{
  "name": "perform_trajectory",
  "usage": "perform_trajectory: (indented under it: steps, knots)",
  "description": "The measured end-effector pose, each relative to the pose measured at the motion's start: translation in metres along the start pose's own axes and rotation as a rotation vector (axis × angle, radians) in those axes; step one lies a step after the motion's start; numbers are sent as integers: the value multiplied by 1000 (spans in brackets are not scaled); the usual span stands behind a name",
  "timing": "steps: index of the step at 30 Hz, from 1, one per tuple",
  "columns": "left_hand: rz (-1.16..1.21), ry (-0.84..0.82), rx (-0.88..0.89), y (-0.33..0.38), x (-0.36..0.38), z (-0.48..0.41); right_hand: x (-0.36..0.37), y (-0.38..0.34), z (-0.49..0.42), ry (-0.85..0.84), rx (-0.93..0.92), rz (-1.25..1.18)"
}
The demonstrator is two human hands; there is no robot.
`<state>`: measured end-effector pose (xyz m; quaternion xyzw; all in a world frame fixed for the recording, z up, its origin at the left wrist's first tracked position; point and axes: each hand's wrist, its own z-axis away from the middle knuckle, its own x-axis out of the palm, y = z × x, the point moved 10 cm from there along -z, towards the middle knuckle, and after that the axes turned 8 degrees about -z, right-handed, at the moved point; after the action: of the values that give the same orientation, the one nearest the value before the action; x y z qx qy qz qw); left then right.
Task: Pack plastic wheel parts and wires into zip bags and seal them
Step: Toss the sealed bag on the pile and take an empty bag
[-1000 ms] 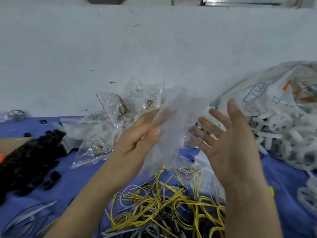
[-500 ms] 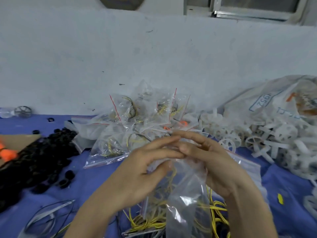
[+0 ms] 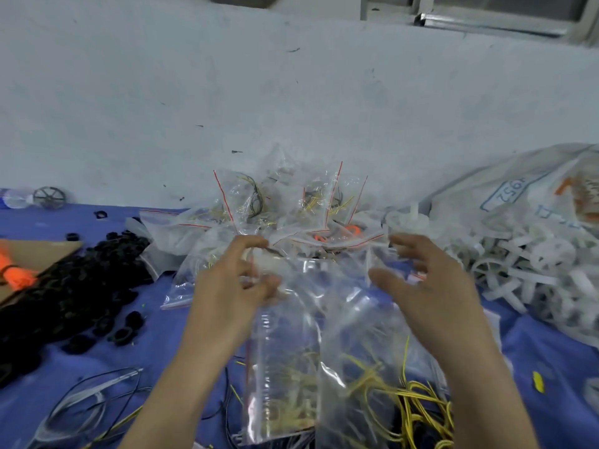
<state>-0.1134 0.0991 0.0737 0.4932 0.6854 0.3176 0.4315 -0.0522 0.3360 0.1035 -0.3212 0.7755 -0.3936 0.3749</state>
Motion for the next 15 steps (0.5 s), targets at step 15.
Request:
perform_trajectory:
  steps: [15]
  knots:
    - [506, -28, -210, 9, 24, 14, 99, -51, 36, -387, -214, -44]
